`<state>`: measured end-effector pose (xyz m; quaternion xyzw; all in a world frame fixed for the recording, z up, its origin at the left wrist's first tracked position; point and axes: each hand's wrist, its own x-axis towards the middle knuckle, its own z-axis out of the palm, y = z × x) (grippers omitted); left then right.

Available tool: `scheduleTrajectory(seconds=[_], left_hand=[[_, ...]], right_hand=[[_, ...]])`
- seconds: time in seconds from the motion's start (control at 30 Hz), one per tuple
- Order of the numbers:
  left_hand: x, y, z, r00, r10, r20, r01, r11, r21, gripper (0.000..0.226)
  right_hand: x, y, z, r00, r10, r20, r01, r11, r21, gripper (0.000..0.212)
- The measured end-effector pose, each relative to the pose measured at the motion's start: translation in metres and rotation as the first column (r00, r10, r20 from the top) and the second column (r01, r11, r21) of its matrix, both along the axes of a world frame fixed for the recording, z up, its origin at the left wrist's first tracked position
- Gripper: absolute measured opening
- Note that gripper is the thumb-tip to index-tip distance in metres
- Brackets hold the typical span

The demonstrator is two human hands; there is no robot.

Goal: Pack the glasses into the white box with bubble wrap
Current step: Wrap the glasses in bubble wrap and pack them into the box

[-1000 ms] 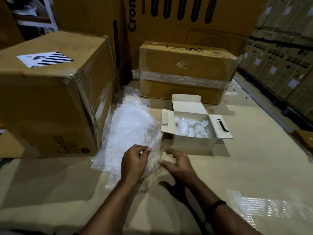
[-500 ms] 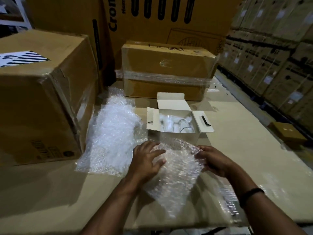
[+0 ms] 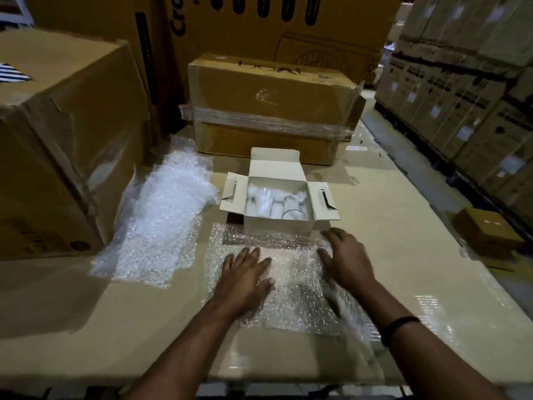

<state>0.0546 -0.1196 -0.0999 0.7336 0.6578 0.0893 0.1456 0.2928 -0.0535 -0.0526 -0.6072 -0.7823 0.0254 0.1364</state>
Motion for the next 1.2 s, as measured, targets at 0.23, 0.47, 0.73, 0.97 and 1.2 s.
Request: scheduleTrajectory(seconds=[0.23,0.47,0.73,0.97,1.2], left_hand=[[-0.018,-0.023,0.021,0.709,0.701,0.078,-0.698,0.681,0.221,0.055],[-0.036,-0.034,0.021,0.677,0.736,0.018,-0.736,0.675,0.044,0.026],[-0.014,-0.037,0.027,0.775,0.251,0.580,-0.449,0.865,0.226,0.015],[0.007,-0.044,0.027,0.539,0.012,0.842,-0.205,0.972,0.117,0.028],[0.015,-0.021,0.011,0.244,0.090,0.965,-0.204,0.978,-0.040,0.034]], right_hand=[[-0.019,-0.030,-0.055,0.977,0.190,0.094,-0.158,0.949,-0.272,0.067],[-0.022,-0.029,-0.050,0.982,0.178,0.057,-0.151,0.936,-0.318,0.065],[-0.062,-0.012,0.006,0.781,-0.084,-0.618,-0.121,0.951,-0.283,0.042],[-0.099,0.002,0.033,0.738,-0.252,-0.627,-0.139,0.852,-0.505,0.047],[-0.029,0.018,0.017,0.606,-0.378,-0.699,-0.058,0.856,-0.514,0.037]])
